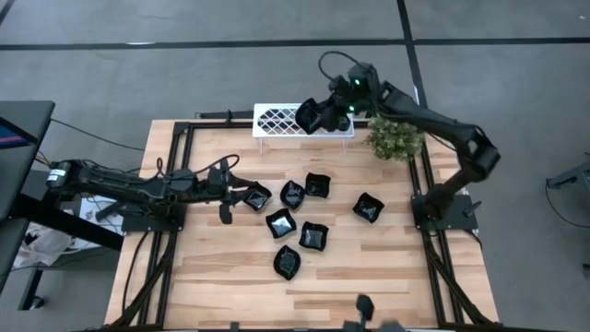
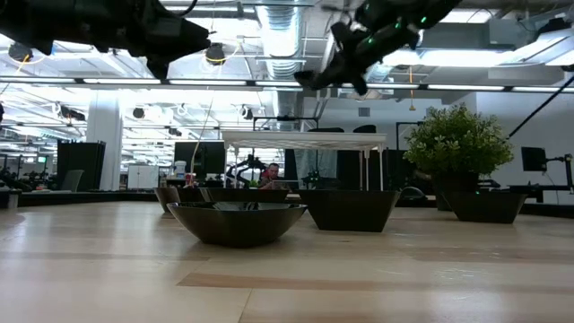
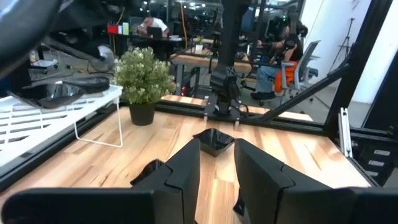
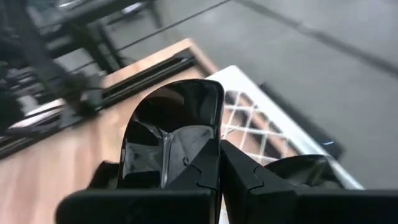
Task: Pick & Place Mini shaped plates
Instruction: Stack the leaf shaped plate on top of the leaf shaped plate on the shelf
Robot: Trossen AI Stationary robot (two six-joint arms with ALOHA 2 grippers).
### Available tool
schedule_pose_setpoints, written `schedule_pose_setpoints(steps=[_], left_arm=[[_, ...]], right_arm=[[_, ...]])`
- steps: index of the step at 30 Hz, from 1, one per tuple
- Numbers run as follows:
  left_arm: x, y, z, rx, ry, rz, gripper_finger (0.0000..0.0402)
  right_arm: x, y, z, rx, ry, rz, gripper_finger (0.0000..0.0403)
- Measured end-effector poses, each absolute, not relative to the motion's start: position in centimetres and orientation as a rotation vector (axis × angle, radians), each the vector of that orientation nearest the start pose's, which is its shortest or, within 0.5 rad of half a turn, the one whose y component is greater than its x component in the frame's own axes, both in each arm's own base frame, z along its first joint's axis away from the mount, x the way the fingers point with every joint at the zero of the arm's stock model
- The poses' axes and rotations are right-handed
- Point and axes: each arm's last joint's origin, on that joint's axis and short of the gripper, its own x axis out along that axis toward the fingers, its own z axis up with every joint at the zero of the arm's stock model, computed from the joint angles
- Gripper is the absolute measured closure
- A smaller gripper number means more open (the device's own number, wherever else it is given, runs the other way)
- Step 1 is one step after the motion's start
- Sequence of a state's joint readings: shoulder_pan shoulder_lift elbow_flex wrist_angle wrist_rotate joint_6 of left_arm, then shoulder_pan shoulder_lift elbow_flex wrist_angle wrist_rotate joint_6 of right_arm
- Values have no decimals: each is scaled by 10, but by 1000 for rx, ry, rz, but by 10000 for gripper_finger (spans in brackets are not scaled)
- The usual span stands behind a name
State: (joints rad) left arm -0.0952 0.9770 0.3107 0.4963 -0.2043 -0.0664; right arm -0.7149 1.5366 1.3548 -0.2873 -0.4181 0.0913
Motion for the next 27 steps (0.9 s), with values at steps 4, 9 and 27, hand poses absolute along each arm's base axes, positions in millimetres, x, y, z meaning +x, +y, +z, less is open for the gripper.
schedule_pose_setpoints(steps=[4,9,27], left_arm=[[198,-13,198,-39,184,115,300],[198,-13,198,-39,183,115,300],[199,-5,199,-67,171,156,300]], right_arm=[[272,-250,328,406,403,-272,403],[261,-278,317,459,531,-323,403],[263,-280,307,349,667,-390,364]])
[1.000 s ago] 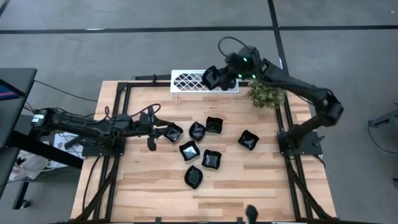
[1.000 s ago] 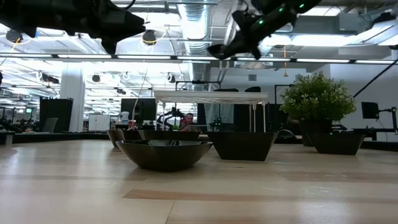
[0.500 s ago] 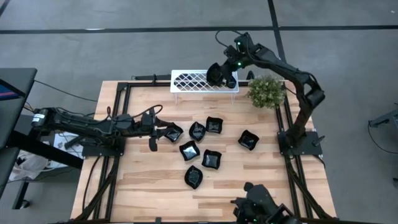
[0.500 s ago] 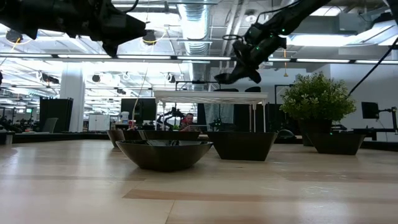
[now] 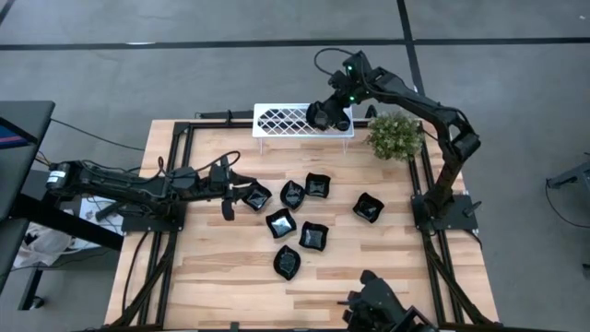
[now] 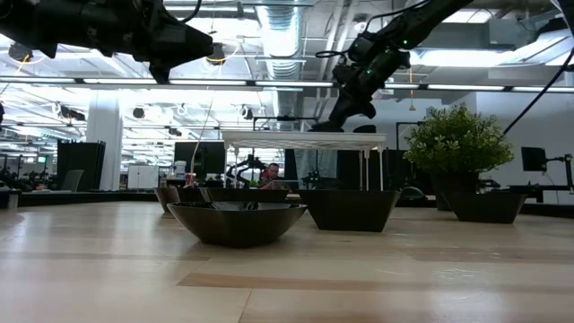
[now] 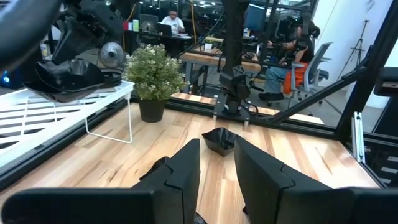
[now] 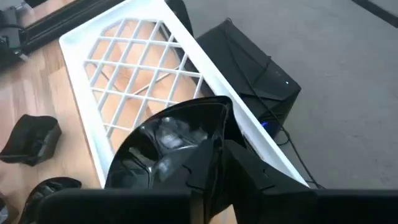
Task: Pick & Place Mini shaped plates
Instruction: Stack the leaf shaped plate on top of the leaf shaped plate on the shelf
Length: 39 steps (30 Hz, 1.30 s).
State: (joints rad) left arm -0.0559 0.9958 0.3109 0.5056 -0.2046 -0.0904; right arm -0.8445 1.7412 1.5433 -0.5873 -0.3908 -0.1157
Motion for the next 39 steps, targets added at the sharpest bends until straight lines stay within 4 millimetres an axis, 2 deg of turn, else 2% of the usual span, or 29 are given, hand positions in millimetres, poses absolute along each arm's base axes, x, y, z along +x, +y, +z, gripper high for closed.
schedule_pose_setpoints(steps=[15,21,26,31,36,39], left_arm=[[199,-5,199,-67,171,156,300],[199,-5,199,-67,172,155,300],[201,-9,196,-64,195,138,300],[210,-17,179,-99,261,113,300],[224,-32,157,-97,310,58,300],[238,-43,158,-98,317,-4,300]], right_arm=[[266,-277,307,295,693,-407,316],[267,-262,324,173,697,-457,318],[266,-236,354,83,624,-434,325],[261,-197,376,-28,579,-397,330],[252,-151,382,-85,554,-318,332],[247,-115,372,-134,562,-210,332]])
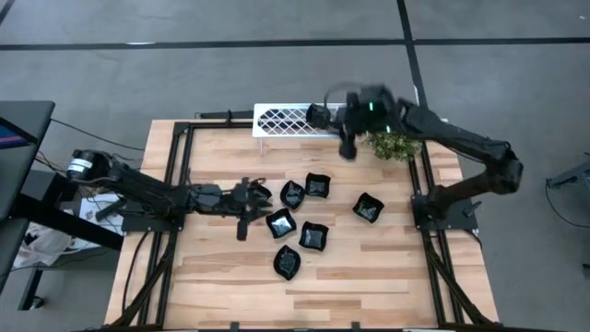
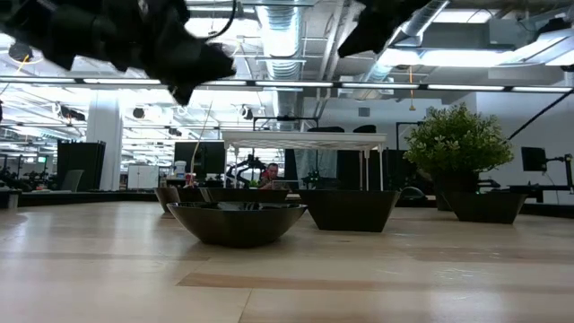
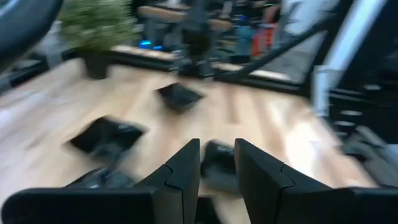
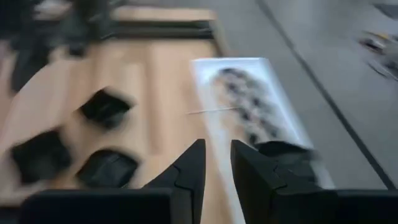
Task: Pick & Place Mini shaped plates
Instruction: Stack the leaf shaped plate on top of the leaf shaped plate on the shelf
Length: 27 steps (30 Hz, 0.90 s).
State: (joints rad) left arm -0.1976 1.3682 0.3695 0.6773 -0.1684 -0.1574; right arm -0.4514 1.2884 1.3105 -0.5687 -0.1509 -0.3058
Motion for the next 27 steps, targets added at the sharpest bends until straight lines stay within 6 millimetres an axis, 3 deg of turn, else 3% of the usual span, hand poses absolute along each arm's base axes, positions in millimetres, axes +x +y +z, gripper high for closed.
schedule_pose_setpoints(steps=[5,13,20,27], left_arm=[[259,-53,171,-103,295,-64,300],[263,-48,167,-113,389,91,300],[260,-50,163,-212,401,106,300],[242,-69,147,-283,450,74,300]], right_arm=[[239,-53,344,-230,540,-4,332],[232,13,303,-234,520,-15,332],[250,33,295,-188,469,-201,332],[283,16,284,-174,520,-264,332]])
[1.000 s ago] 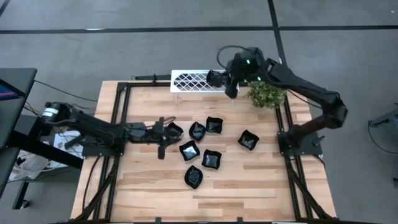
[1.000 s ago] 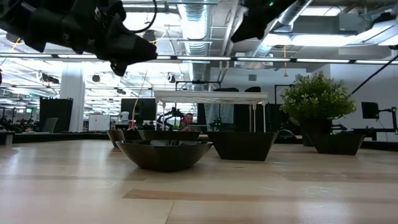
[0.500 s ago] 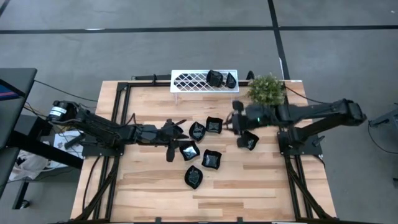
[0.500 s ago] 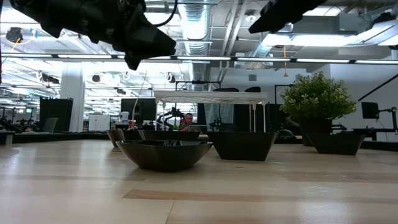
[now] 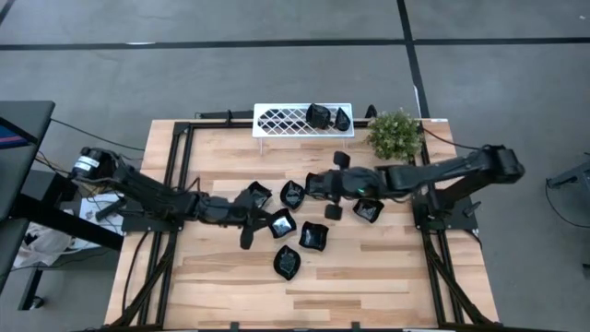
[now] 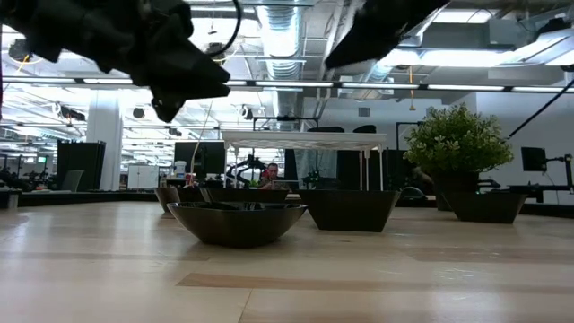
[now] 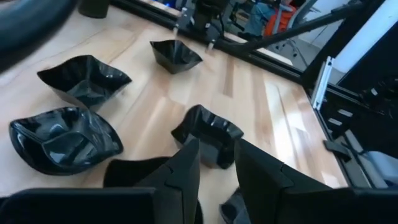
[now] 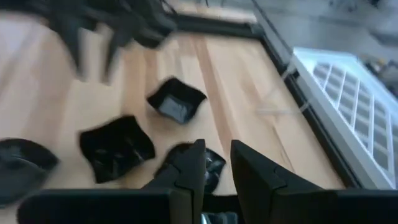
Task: Pick & Place Mini shaped plates
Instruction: Stack the leaf shaped plate on top of the leaf shaped plate on the shelf
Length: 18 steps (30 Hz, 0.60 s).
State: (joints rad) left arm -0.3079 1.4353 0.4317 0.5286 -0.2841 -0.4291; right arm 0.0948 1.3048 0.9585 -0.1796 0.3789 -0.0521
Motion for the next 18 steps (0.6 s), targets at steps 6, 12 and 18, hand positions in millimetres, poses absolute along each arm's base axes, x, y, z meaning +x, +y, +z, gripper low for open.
schedule_pose_setpoints(steps=[6,12,18], left_arm=[[233,-83,145,-212,420,93,300],[231,-89,145,-184,416,68,300],[230,-92,146,-186,411,55,300]], right_arm=[[322,-21,271,-62,629,-170,332],[355,-58,251,73,716,-48,332],[375,-93,222,119,850,-66,332]])
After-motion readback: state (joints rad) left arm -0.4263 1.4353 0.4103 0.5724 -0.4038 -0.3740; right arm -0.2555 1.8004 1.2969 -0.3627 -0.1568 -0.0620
